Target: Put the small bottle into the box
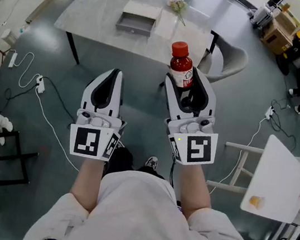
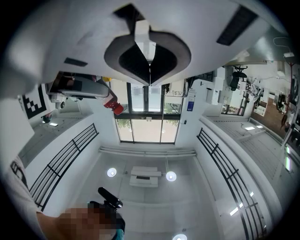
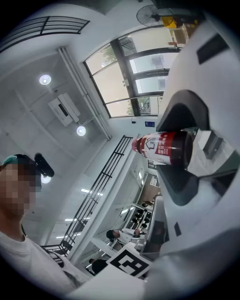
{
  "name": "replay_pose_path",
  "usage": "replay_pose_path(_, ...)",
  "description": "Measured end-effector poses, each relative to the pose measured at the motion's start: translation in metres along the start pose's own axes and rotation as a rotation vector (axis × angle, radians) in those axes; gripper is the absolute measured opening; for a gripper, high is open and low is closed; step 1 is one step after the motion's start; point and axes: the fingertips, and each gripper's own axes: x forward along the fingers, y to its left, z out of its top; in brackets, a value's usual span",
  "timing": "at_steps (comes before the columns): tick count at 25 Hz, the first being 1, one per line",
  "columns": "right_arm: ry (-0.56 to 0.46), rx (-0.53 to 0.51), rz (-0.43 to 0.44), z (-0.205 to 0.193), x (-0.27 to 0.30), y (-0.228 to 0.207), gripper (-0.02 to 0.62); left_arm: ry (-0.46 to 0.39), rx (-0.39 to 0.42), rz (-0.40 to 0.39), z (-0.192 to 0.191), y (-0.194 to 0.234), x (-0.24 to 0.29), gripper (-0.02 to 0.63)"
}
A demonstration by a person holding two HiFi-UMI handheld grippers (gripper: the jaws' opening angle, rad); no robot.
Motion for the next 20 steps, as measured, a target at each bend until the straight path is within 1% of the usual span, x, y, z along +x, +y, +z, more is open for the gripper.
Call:
replay_pose_path(6,0.001,0.016,-0.002,0.0,-0.011,-0.009,0.232,0.009,0.014,-0.012,0.002,-0.018,0.004,0.023)
replay_pose_path(9,-0.005,0.025,0.003,0.0,-0.019,-0.012,0.232,0.014,0.014,-0.005,0.0,-0.024,0.002,0.023)
replay_pose_path(14,-0.016,0.039,0.014,-0.002,-0.033,-0.03,0.232,0.025,0.014,-0.006,-0.007,-0.047,0.006,0.023)
replay_pose_path(17,-0.02,0.041,0.029,-0.003,-0.036,-0.036,0.232,0.024,0.019,-0.001,-0.008,-0.054,0.009,0.023)
replay_pose_path(20,-0.017,0.044,0.054,-0.009,-0.039,-0.035,0.232,0.024,0.016,0.02,-0.013,-0.056,0.006,0.023)
